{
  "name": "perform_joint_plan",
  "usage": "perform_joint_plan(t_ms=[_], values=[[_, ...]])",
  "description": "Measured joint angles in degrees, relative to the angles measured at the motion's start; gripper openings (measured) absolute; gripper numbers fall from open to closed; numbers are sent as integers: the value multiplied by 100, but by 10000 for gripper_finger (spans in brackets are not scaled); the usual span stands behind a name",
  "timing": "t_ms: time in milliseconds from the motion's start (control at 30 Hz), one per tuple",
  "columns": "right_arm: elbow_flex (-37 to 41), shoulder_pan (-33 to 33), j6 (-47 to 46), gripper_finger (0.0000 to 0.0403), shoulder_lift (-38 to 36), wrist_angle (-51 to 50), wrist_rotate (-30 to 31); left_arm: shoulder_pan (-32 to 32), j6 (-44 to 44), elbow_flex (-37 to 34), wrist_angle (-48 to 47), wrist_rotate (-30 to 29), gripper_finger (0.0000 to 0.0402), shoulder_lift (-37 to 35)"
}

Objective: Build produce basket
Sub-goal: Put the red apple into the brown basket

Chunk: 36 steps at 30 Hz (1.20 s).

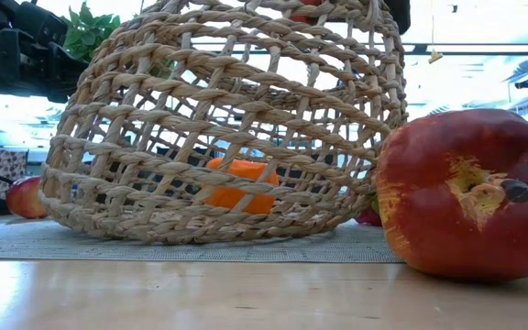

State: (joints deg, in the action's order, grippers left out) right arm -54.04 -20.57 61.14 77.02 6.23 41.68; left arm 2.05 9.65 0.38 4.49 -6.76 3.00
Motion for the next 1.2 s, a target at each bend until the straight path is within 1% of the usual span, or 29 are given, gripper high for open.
perform_joint_plan(t_ms=[67, 133, 200, 367, 467, 600, 767, 833, 933, 1033, 1200], values=[[0, -10, -372, 310, 54, 99, 92, 2, -2, 0, 0, -2, 160, -2], [0, 17, -1130, 310, 72, 335, 121, 1, -1, 2, 10, -2, 160, -1], [0, 109, -2072, 310, 67, 601, 202, 1, -1, 2, -4, 0, 160, -2], [0, 225, -4488, 310, 65, 574, 735, 0, 0, 0, 24, 0, 160, -1], [0, 244, -5822, 310, 54, 574, 712, 0, 0, 1, 22, -2, 160, -1], [2, 284, -7577, 310, 15, 604, 382, 1, -1, 1, 23, -1, 160, -2], [2, 400, -9440, 310, 74, 567, -359, 1, -1, 2, 25, -1, 160, -2], [2, 437, -9929, 310, 75, 599, -570, 1, -1, 0, 20, -1, 160, -2], [2, 449, -10276, 310, 74, 633, -578, 0, -1, 2, 22, -1, 160, -2], [2, 420, -10292, 310, 74, 954, -579, 1, -1, 2, 22, -2, 160, -2], [2, 410, -9981, 310, 74, 1451, -578, 2, -1, 0, 23, -2, 160, -2]])
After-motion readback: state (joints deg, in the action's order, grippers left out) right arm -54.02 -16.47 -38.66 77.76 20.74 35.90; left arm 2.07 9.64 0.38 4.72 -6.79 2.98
